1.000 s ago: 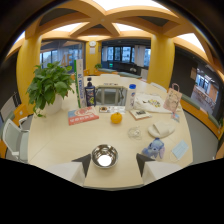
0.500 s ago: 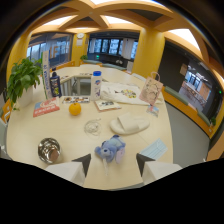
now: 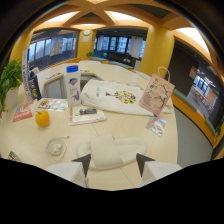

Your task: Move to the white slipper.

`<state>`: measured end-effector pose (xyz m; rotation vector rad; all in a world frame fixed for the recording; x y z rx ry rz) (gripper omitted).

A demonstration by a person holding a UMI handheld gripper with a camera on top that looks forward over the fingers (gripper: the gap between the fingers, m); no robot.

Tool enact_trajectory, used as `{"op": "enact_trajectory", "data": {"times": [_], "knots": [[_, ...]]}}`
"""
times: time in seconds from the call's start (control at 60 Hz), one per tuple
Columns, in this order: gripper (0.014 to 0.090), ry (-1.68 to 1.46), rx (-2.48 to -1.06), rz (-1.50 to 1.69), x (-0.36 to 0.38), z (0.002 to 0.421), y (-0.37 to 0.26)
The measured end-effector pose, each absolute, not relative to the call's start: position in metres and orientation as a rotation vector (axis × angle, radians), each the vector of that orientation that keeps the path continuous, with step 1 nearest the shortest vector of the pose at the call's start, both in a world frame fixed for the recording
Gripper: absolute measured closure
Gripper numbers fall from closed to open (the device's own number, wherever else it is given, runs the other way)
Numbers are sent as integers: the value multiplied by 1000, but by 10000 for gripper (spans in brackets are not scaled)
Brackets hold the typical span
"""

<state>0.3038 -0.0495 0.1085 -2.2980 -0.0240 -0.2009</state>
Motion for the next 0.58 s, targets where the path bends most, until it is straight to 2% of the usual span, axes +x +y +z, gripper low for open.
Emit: {"op": "enact_trajectory", "data": {"times": [0.233,0.583], "knots": [[189,-46,-2330,-144,314,90,-31],[188,-77,-2343,-111,314,84,-28]]}}
